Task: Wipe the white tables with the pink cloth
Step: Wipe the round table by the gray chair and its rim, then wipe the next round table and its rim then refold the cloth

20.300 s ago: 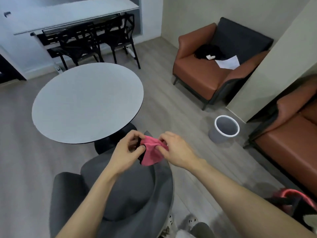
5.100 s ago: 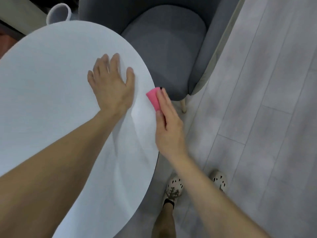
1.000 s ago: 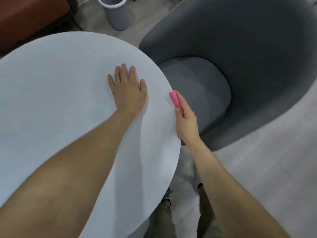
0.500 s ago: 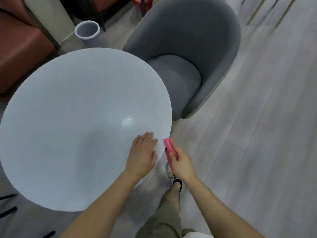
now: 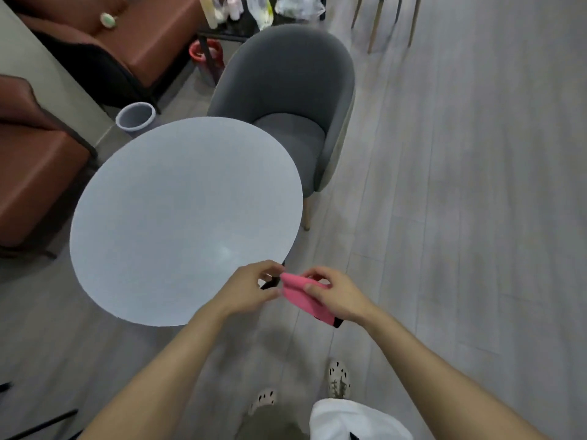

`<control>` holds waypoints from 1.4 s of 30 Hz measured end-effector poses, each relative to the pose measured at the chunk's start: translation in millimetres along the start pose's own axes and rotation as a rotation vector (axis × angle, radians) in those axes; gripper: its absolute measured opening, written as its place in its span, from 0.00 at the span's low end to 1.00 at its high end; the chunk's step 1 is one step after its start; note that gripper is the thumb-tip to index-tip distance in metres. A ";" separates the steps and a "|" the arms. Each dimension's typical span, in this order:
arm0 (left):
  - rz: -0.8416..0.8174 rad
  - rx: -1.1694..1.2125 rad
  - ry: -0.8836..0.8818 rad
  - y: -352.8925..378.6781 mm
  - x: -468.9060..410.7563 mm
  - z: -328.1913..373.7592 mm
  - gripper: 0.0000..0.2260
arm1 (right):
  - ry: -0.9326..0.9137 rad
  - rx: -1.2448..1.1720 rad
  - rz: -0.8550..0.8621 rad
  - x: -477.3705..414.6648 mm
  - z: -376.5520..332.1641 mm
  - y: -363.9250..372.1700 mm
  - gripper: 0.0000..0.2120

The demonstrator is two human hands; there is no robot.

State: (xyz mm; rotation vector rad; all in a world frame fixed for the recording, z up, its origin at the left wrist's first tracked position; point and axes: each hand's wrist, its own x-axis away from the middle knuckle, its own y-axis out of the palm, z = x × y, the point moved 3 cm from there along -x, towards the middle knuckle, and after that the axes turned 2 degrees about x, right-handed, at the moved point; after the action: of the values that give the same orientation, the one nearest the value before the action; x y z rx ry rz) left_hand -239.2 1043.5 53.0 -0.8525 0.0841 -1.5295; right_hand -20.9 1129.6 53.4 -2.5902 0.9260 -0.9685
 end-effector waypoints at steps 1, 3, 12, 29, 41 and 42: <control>-0.005 0.057 0.035 -3.6 7.9 3.8 0.11 | -0.014 -0.007 0.019 9.4 -8.0 4.1 0.11; -0.012 0.152 0.082 -9.8 26.1 11.0 0.05 | -0.039 0.002 0.067 29.0 -23.1 15.6 0.09; 0.070 -0.607 0.395 -18.2 82.9 -2.3 0.08 | 0.186 0.720 0.244 143.9 11.2 60.3 0.16; -0.118 -0.597 0.888 244.7 55.5 236.4 0.09 | 0.792 0.468 0.829 427.7 199.3 2.2 0.16; -0.228 -0.542 1.013 474.8 64.0 430.8 0.02 | 0.934 0.313 1.022 565.0 339.3 -127.7 0.16; -0.238 -0.557 1.029 495.4 60.9 446.3 0.02 | 0.941 0.293 1.041 574.3 351.8 -139.7 0.15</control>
State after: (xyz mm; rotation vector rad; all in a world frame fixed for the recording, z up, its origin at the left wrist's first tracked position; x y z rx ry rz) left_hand 423.0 1092.5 139.6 -0.4064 1.2362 -2.0779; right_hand 611.3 872.1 137.7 -0.9860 1.8291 -1.7051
